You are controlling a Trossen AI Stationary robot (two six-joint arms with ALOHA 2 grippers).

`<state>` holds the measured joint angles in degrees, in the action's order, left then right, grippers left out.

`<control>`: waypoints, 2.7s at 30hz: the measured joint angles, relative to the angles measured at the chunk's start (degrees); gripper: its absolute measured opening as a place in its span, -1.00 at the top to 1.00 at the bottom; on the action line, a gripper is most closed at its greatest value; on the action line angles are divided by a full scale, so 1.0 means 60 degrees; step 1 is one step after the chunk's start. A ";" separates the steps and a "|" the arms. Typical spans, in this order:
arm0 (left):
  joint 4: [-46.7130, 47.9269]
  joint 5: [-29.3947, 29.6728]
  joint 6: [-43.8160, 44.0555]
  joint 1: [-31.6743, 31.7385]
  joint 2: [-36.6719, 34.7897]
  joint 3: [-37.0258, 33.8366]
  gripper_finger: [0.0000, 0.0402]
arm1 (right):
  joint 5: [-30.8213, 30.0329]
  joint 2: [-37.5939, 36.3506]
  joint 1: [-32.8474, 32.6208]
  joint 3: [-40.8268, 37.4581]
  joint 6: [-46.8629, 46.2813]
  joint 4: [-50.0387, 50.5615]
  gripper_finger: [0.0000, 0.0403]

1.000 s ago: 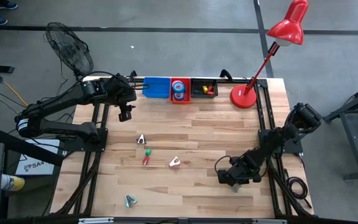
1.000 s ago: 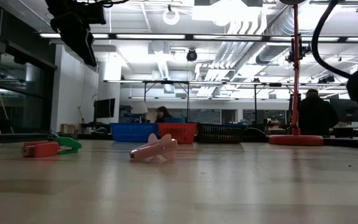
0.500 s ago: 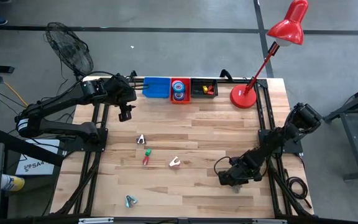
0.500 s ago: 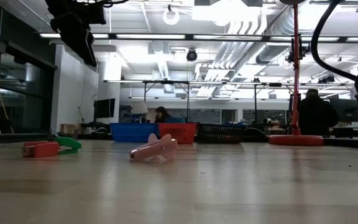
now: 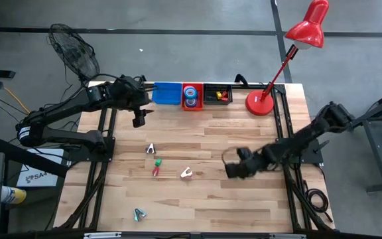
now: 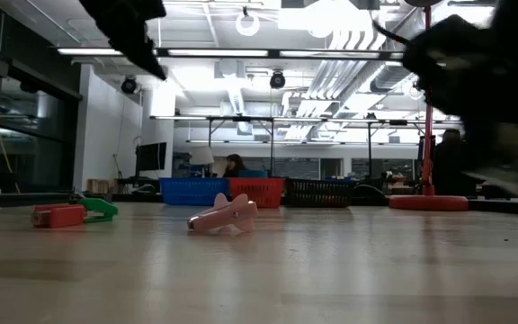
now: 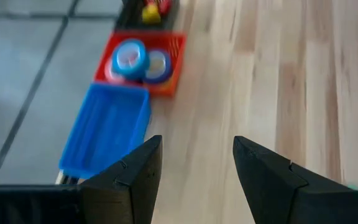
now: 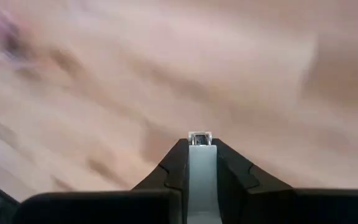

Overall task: Pick and place Stapler, Stapler remover, tape
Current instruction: Put the gray staple remover into the blue basket

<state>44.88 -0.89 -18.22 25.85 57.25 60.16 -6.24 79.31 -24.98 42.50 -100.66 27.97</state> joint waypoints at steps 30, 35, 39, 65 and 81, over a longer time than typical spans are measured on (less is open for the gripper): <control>-1.0868 -0.0101 -0.2287 0.0000 0.3019 -0.0007 0.04 | 0.5273 0.0016 1.0557 0.2698 1.2184 -0.9442 0.82; -1.2593 0.0259 -0.3832 0.0000 0.3838 0.0004 0.04 | 0.5524 0.1026 1.0470 0.4099 1.1794 -0.9443 0.82; -1.3127 0.1046 -0.4277 0.0000 0.3991 0.0004 0.04 | 0.5326 0.1548 1.0443 0.5004 1.1613 -0.9520 0.82; -1.3683 0.2047 -0.4753 0.0004 0.4003 0.0113 0.04 | 0.5351 0.2921 1.0008 0.6415 1.1917 -0.9892 0.82; -1.3722 0.0775 -0.0587 0.0007 0.4003 0.0113 0.04 | 0.7426 0.2918 1.0048 0.6415 1.4272 -0.9363 0.82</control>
<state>-37.45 3.76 -21.74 25.89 81.28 60.84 38.32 96.82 35.31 80.99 -15.02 -28.20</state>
